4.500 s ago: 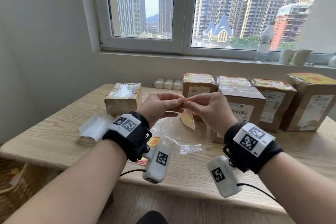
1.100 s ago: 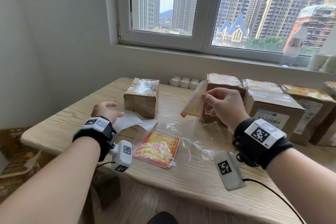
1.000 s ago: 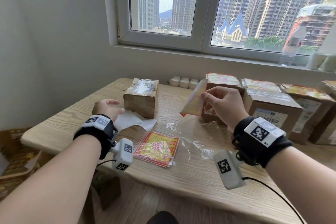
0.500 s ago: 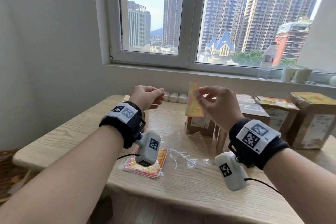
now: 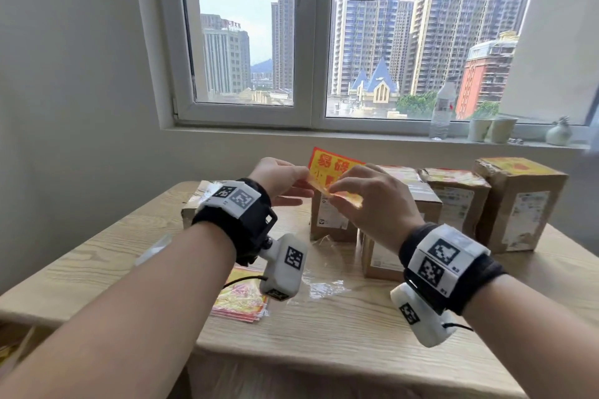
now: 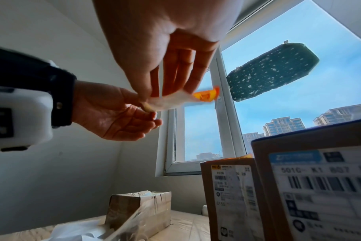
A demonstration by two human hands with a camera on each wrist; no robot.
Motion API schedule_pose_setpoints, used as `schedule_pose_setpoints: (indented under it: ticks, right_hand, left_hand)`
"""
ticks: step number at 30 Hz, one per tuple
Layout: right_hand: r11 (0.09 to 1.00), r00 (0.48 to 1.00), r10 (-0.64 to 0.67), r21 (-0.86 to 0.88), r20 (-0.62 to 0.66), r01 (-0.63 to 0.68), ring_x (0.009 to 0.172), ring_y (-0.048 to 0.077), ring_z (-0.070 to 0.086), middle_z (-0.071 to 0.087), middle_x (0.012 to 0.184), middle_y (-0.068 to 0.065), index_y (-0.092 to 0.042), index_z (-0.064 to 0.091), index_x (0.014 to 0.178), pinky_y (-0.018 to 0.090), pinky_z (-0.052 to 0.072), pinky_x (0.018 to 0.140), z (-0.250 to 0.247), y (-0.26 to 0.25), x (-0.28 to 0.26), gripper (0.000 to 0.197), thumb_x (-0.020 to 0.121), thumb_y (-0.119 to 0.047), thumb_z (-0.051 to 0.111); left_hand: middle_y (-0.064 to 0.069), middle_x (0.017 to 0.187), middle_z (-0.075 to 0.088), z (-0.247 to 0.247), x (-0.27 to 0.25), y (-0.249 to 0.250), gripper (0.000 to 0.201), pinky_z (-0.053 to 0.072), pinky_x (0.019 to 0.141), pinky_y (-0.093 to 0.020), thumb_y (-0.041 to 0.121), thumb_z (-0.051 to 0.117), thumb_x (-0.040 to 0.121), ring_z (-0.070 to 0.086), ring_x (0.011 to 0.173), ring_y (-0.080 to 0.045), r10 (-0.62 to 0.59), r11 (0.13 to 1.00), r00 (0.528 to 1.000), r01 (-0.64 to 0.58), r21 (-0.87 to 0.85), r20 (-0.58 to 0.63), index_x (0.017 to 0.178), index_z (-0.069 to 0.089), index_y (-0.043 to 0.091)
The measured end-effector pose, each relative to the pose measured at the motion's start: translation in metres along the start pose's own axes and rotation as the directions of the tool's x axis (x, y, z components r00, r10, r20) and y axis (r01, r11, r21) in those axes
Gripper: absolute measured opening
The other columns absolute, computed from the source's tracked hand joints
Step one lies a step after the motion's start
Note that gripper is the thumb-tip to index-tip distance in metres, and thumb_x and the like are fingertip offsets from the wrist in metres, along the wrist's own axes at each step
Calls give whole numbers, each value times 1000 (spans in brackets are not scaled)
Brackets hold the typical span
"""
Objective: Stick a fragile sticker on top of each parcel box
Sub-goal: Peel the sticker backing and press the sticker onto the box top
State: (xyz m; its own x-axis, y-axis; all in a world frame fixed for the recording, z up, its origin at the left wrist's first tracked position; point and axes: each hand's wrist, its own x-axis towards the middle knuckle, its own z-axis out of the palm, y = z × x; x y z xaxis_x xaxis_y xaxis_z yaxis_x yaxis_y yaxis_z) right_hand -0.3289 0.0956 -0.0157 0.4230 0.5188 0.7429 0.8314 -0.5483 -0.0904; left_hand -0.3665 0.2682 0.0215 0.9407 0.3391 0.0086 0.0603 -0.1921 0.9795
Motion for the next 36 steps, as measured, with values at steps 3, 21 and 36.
schedule_pose_setpoints:
  ticks: [3, 21, 36]
  right_hand:
    - [993, 995, 98, 71, -23, -96, 99, 11, 56, 68, 102, -7, -24, 76, 92, 30, 46, 82, -8, 14, -3, 29, 82, -48, 64]
    - [556, 673, 739, 532, 35, -638, 70, 10, 66, 74, 85, 3, -24, 73, 81, 30, 57, 78, -50, 129, 1, 20, 85, -6, 66]
    - [682, 689, 706, 104, 166, -724, 85, 14, 55, 68, 118, 6, -14, 74, 105, 22, 40, 75, -20, 159, 7, 25, 93, -11, 53]
  left_hand:
    - [-12, 96, 72, 5, 8, -1, 24, 58, 64, -27, 10, 64, 88, 69, 77, -17, 16, 998, 1000, -17, -67, -9, 109, 62, -2]
    - [-6, 94, 74, 103, 64, 19, 18, 58, 61, -20, 21, 73, 81, 71, 87, -15, 120, 993, 991, -118, -25, 63, 96, 70, 11]
    - [6, 87, 68, 126, 100, -3, 9, 41, 51, -13, 23, 74, 80, 60, 72, -4, 230, 932, 971, -239, 272, 66, 89, 76, 24]
